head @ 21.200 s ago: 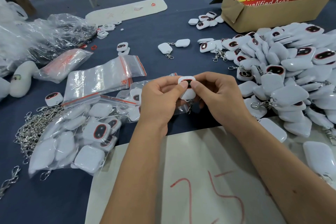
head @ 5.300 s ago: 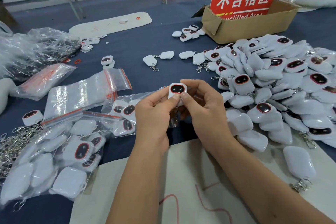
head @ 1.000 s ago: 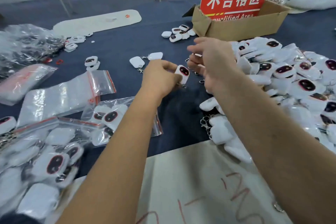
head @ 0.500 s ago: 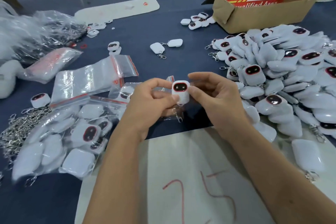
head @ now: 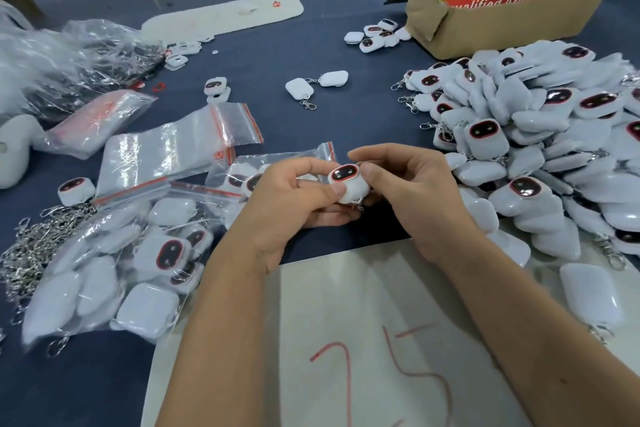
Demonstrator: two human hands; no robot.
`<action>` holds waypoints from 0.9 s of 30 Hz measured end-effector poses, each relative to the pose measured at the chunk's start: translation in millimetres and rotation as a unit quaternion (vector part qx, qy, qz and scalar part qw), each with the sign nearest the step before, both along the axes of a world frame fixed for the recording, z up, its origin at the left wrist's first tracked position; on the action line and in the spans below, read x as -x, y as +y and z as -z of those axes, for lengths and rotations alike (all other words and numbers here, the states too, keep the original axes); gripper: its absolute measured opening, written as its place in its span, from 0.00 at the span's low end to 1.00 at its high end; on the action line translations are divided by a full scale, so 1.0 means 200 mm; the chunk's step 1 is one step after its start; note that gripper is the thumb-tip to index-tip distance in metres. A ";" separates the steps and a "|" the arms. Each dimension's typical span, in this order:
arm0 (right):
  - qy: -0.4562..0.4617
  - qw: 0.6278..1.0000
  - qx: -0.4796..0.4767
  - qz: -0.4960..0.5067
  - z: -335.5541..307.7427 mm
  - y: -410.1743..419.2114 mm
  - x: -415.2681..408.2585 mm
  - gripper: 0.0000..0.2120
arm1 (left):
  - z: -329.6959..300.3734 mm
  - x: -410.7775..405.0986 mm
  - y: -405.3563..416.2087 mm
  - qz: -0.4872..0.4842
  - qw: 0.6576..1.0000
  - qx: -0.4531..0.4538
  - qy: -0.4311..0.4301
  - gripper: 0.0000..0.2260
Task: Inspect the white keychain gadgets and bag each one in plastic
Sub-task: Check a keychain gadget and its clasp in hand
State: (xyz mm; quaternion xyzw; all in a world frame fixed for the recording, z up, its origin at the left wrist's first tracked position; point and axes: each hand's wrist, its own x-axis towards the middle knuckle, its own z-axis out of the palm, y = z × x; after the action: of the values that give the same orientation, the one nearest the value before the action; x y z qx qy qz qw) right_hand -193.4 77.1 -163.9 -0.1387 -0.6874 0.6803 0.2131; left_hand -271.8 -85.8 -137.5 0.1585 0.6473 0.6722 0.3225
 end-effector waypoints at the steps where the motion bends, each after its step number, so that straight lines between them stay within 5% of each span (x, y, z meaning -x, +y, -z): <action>1: 0.007 1.000 0.002 -0.003 0.00 0.00 0.00 0.08 | 0.00 0.00 0.00 0.003 1.000 -0.004 0.003 0.09; 27: 0.089 0.996 -0.026 -0.003 -0.03 -0.03 -0.02 0.13 | -0.01 -0.02 0.04 -0.039 0.996 -0.033 0.077 0.13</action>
State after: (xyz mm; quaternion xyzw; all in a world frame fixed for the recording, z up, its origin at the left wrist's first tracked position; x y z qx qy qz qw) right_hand -189.1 71.4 -158.3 -0.0698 -0.6834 0.6726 0.2751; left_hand -267.7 -78.3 -135.4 0.1946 0.6531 0.6914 0.2399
